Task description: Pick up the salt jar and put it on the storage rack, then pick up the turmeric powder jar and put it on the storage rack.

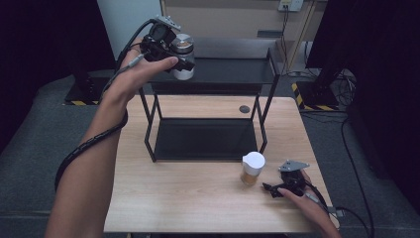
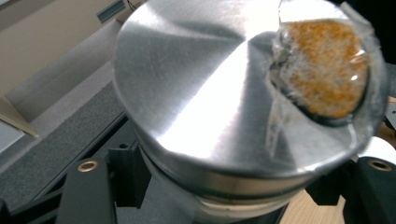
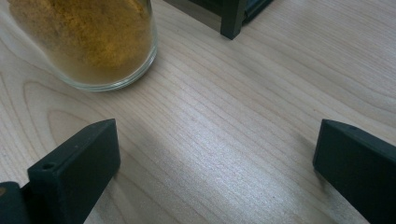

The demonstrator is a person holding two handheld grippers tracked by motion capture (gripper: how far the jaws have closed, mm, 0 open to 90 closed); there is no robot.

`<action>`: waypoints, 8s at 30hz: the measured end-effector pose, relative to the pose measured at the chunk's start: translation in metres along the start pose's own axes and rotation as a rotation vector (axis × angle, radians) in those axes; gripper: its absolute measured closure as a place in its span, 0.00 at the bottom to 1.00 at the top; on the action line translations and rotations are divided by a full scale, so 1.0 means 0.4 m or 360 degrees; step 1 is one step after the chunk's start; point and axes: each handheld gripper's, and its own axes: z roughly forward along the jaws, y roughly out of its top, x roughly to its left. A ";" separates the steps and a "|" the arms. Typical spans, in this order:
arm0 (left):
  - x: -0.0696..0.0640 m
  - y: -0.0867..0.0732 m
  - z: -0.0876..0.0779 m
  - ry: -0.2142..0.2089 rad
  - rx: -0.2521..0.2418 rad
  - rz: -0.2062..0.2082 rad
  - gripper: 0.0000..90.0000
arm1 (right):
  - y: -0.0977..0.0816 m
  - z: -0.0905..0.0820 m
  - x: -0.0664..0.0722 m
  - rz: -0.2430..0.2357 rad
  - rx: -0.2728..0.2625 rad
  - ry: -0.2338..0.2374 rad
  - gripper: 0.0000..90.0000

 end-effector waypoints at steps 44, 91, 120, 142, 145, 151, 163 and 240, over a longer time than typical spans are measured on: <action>0.043 0.003 0.076 0.0031 0.0071 -0.0130 0.24 | 0.000 0.000 0.000 -0.0007 0.0001 -0.0001 0.02; -0.190 -0.441 0.179 -0.0313 -0.0145 0.0125 0.10 | -0.001 0.000 0.000 -0.0007 0.0000 0.0000 0.02; -0.330 -0.741 0.345 -0.0299 0.0089 -0.0093 0.07 | -0.001 0.000 0.000 -0.0007 -0.0001 -0.0001 0.02; -0.377 -0.808 0.348 -0.0212 0.0161 -0.0054 0.00 | -0.001 0.000 0.000 -0.0007 0.0000 -0.0001 0.02; -0.382 -0.808 0.347 -0.0200 0.0164 -0.0063 0.00 | -0.001 0.000 0.000 -0.0007 0.0000 0.0000 0.02; -0.387 -0.807 0.346 -0.0188 0.0167 -0.0072 0.00 | 0.000 0.000 0.000 -0.0005 0.0001 0.0000 0.02; -0.385 -0.807 0.347 -0.0192 0.0167 -0.0069 0.00 | -0.003 -0.002 0.002 -0.0004 -0.0002 0.0001 0.02; -0.386 -0.808 0.345 -0.0192 0.0168 -0.0066 0.00 | 0.102 0.020 0.032 -0.0112 -0.0206 0.0249 0.21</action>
